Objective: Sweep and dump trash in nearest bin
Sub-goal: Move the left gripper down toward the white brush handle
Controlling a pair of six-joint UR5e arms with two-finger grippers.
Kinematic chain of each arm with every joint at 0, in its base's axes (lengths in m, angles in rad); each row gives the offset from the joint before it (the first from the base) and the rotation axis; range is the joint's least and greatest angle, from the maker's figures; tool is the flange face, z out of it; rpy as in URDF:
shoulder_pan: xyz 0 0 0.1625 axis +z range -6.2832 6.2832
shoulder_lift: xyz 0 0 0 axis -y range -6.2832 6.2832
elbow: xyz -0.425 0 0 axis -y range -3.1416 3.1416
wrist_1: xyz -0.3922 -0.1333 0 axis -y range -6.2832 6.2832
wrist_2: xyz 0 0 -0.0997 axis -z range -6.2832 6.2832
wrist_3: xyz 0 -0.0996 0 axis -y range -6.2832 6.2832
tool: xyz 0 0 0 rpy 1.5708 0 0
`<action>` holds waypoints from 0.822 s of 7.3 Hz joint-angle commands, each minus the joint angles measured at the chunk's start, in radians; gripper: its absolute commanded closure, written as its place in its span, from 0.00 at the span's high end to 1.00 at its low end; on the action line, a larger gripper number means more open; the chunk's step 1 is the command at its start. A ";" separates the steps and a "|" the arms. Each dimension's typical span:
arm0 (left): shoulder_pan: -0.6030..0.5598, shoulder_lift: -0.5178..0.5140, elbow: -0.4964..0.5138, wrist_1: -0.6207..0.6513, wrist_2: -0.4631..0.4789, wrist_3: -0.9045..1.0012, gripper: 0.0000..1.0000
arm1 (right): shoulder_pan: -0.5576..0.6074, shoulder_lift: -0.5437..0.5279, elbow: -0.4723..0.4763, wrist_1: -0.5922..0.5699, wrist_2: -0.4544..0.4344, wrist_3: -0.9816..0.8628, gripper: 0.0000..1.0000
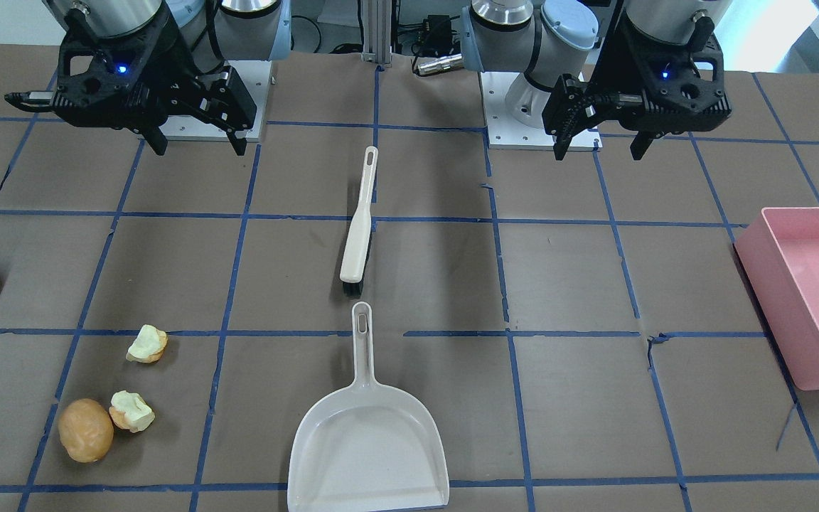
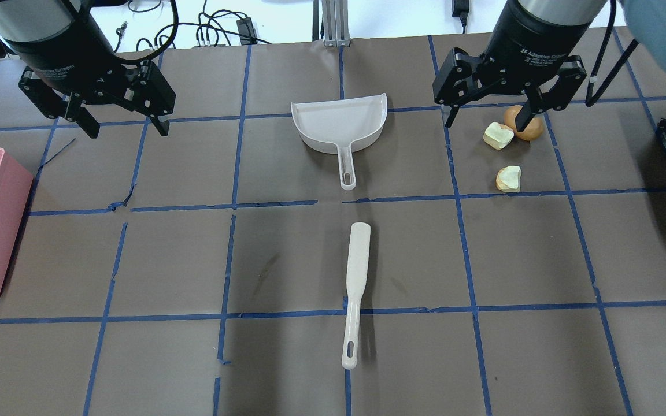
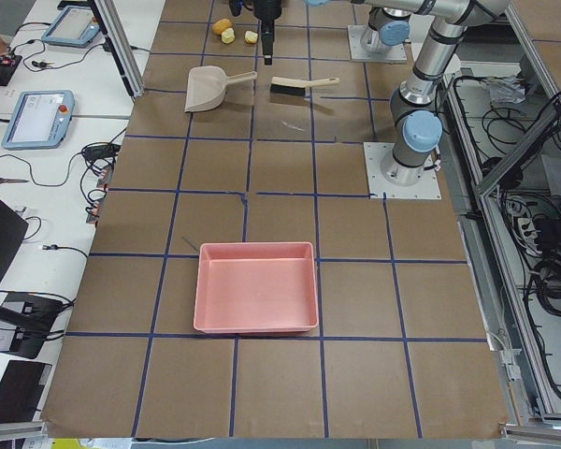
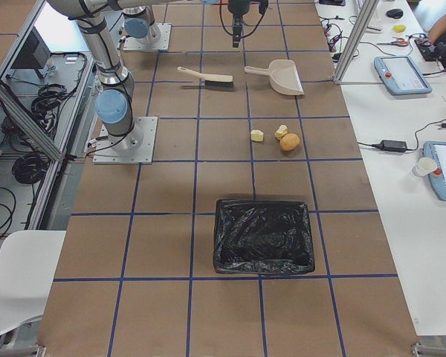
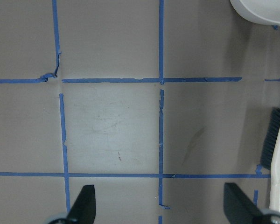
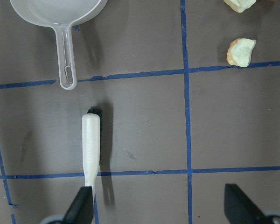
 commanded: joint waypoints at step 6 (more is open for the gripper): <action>-0.027 0.075 -0.154 0.000 -0.003 -0.001 0.95 | 0.008 0.008 0.003 -0.035 -0.004 -0.002 1.00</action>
